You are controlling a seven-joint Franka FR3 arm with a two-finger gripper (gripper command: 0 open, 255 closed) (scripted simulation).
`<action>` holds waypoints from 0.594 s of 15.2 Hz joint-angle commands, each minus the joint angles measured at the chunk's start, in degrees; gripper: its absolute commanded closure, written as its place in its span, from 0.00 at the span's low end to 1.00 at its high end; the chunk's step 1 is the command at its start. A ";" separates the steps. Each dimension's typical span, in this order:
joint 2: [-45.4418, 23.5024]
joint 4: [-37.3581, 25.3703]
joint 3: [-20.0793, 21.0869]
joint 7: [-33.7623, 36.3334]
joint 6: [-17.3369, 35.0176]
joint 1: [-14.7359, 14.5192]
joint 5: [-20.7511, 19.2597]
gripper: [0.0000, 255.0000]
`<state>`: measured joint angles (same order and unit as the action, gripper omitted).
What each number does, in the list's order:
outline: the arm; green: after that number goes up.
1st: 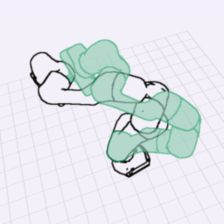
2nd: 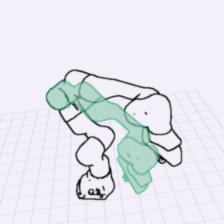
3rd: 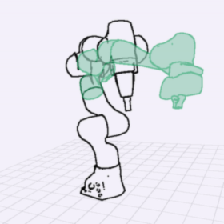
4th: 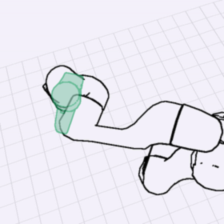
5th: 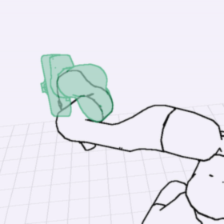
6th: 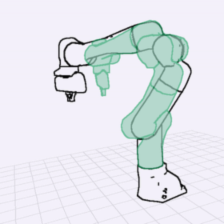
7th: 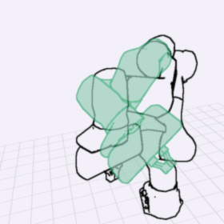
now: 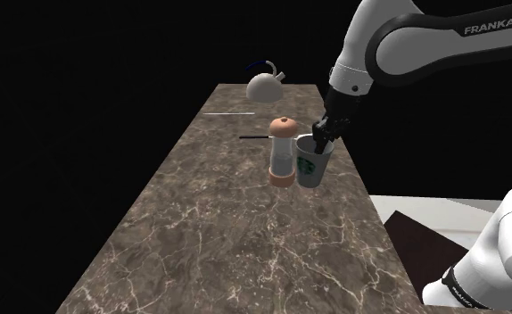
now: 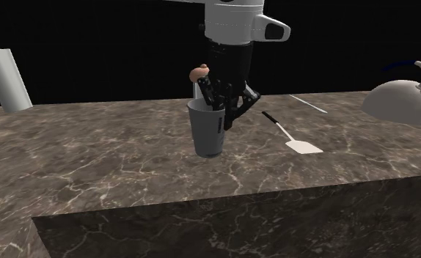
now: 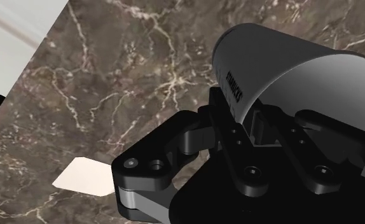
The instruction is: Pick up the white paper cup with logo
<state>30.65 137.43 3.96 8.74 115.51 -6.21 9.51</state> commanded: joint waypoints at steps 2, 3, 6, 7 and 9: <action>-0.01 0.01 0.00 0.00 0.02 0.00 0.00 1.00; -0.01 0.01 0.01 0.01 0.01 0.00 0.00 1.00; 0.15 -1.43 -0.07 0.18 -1.58 0.05 -0.13 1.00; 0.20 -2.16 -0.10 0.27 -2.35 0.07 -0.19 1.00; 0.26 -3.65 -0.16 0.45 -3.89 0.10 -0.31 1.00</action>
<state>30.71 134.29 3.85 9.14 112.32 -6.12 9.26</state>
